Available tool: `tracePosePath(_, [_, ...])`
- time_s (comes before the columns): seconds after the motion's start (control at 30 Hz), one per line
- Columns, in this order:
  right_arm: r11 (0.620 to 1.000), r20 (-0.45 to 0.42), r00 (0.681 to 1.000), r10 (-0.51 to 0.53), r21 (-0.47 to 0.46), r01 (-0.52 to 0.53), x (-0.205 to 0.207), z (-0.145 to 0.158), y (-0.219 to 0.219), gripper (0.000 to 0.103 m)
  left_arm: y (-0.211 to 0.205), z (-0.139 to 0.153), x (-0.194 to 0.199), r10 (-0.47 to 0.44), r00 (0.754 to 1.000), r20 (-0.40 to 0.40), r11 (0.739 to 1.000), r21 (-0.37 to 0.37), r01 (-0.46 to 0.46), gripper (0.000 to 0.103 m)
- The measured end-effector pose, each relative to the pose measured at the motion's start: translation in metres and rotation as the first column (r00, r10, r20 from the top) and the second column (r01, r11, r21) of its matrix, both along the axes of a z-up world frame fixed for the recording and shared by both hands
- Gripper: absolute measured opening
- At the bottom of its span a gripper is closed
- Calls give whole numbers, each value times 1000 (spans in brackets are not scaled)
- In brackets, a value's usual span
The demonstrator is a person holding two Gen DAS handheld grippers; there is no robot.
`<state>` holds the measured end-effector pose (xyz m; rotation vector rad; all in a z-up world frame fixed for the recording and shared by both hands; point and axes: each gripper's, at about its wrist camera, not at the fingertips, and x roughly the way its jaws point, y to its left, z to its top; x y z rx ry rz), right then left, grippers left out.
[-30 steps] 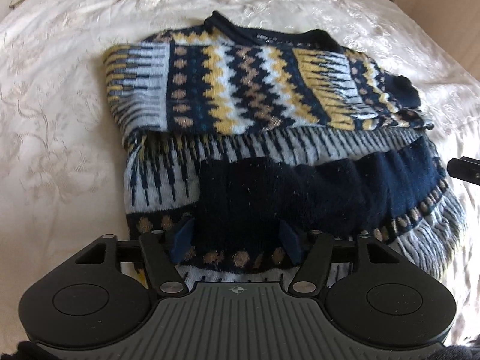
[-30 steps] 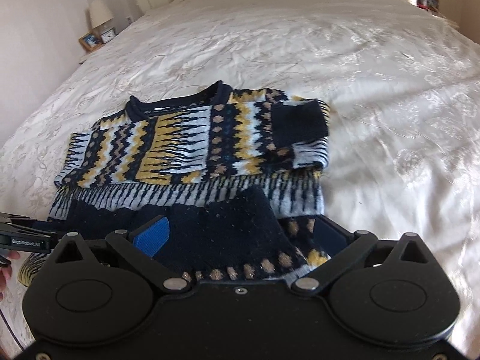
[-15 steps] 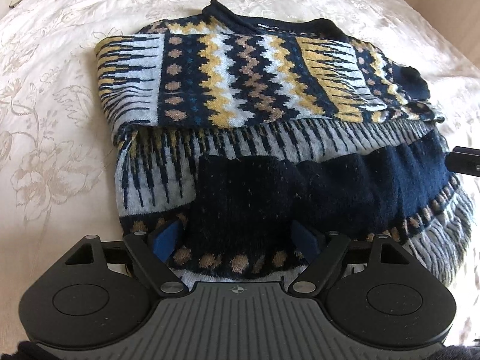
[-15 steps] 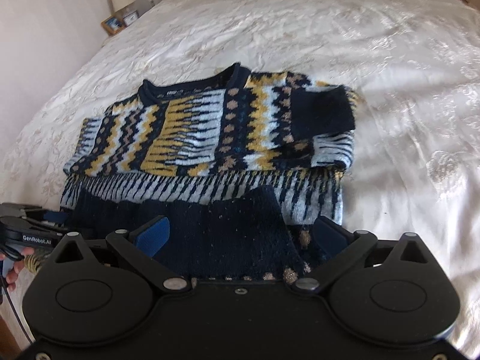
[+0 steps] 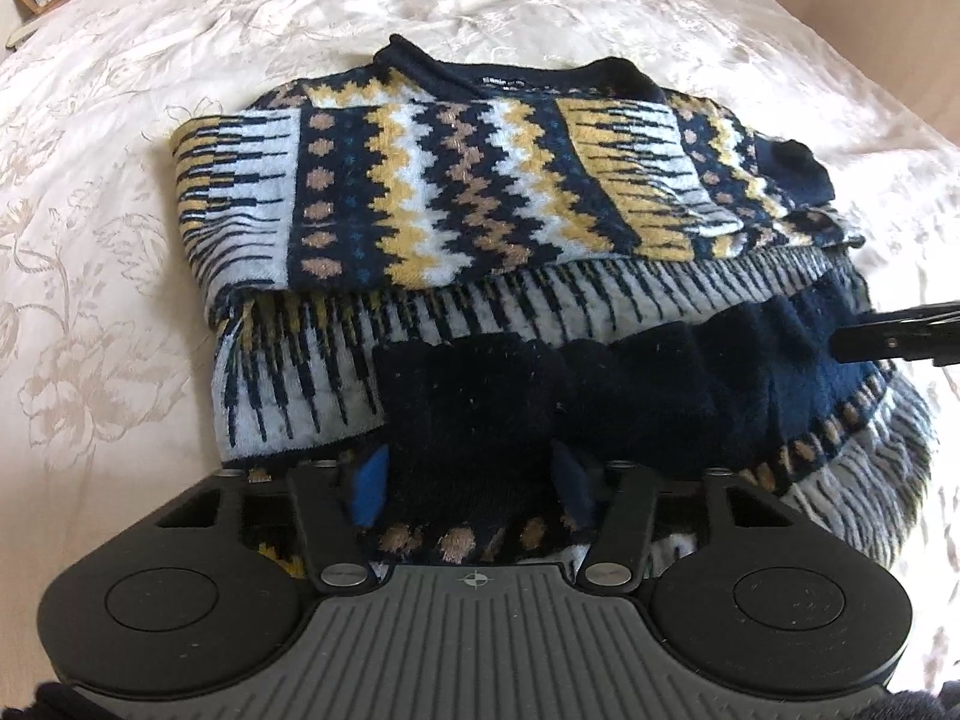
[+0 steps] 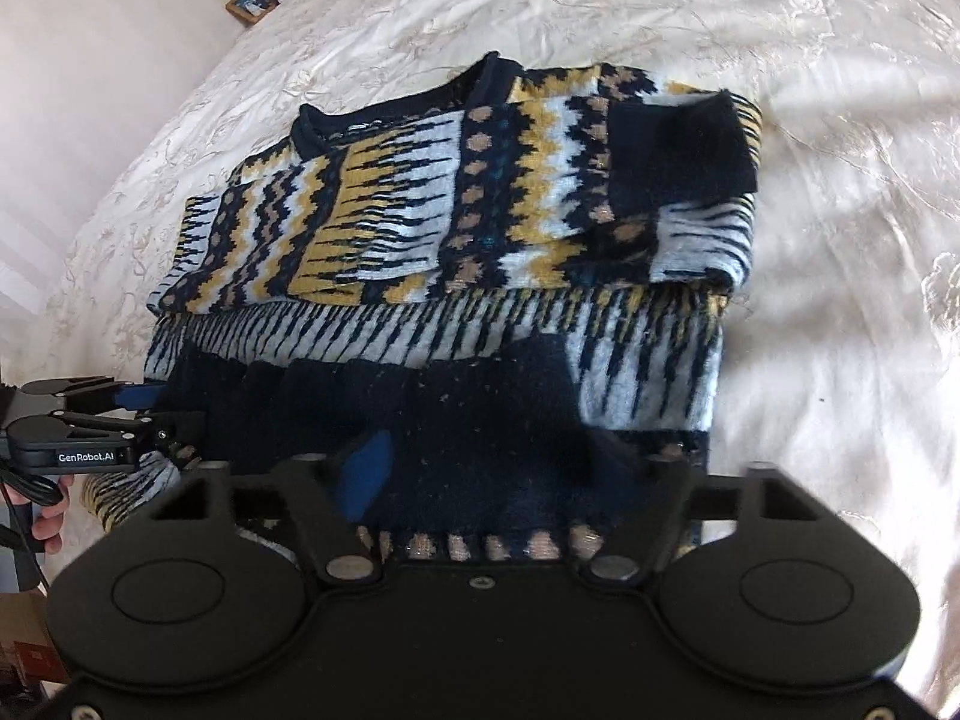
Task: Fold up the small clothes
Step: 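Close both grippers on the folded hem edge, then lift the folded edge with both grippers and fold it toward the collar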
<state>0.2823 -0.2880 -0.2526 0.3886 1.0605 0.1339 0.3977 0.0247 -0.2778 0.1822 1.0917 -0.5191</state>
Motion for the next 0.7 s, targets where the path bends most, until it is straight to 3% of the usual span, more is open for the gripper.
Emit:
tracePosePath(0.07, [1000, 3, 1000, -19, 13, 19, -2, 2, -4, 37, 1, 3, 0, 19, 1000, 1, 1000, -14, -19, 34])
tracePosePath(0.13, [999, 9, 999, -33, 37, 33, -5, 5, -8, 34, 1, 6, -1, 33, 999, 4, 999, -23, -32, 23])
tracePosePath(0.2, [999, 29, 999, -24, 44, 23, -9, 10, -8, 27, -1, 11, -6, 35, 999, 24, 999, -22, -34, 19])
tracePosePath(0.7, [999, 134, 990, -43, 25, 40, -37, 50, 8, 19, 14, 49, -43, 111, 984, 143, 989, -115, -94, 15])
